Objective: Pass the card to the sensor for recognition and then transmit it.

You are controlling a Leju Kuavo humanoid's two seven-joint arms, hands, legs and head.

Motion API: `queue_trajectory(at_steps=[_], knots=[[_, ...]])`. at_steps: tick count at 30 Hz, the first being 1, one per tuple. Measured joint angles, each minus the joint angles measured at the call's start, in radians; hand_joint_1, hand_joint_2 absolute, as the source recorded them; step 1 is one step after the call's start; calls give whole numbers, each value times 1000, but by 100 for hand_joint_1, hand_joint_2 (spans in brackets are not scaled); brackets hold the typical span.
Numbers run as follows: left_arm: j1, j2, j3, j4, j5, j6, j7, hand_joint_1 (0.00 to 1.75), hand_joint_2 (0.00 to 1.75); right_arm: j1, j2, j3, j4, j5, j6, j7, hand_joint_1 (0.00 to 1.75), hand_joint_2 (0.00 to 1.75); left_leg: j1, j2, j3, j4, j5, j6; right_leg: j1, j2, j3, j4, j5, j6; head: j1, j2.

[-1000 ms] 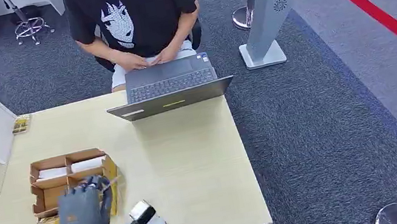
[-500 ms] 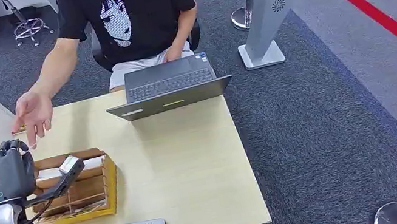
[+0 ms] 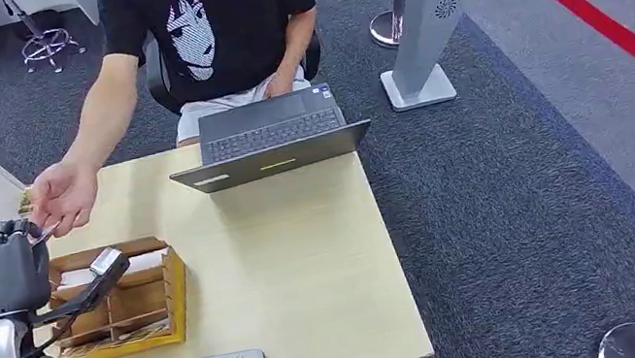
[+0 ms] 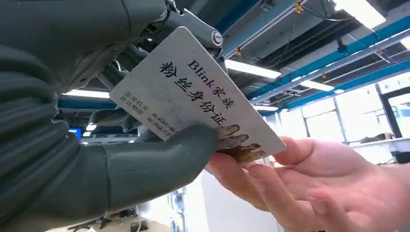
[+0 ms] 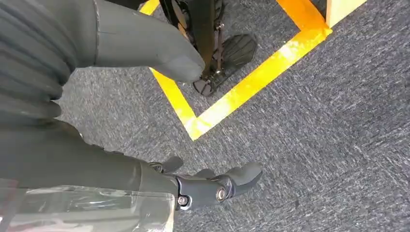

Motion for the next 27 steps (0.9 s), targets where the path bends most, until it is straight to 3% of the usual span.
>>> queue_trajectory(at_steps=[1,7,21,25,27], knots=[[0,0,0,0,0,0,-8,0,175,0,0,0,0,2,0,1,0,175,0,0,0,0,0,0,0,0,0,0,0,0,0,0],[11,-38,12,-27,0,-14,-71,0,175,0,0,-1,0,7,-2,3,0,175,0,-1,-2,0,0,0,0,0,-1,0,0,0,0,0],[24,-61,21,-69,0,-23,-83,0,175,0,0,-2,0,8,-3,5,0,175,0,-1,-2,0,0,0,0,0,-2,0,0,1,0,0],[142,-151,6,-284,7,-75,-235,0,175,0,0,-29,0,3,-21,16,0,175,0,-1,-3,0,0,1,0,0,-2,0,1,1,0,0],[170,-145,-28,-315,38,-139,-282,0,175,-1,0,-39,0,-3,-27,15,0,175,0,-1,-3,0,0,1,0,-1,-2,0,1,1,0,0]])
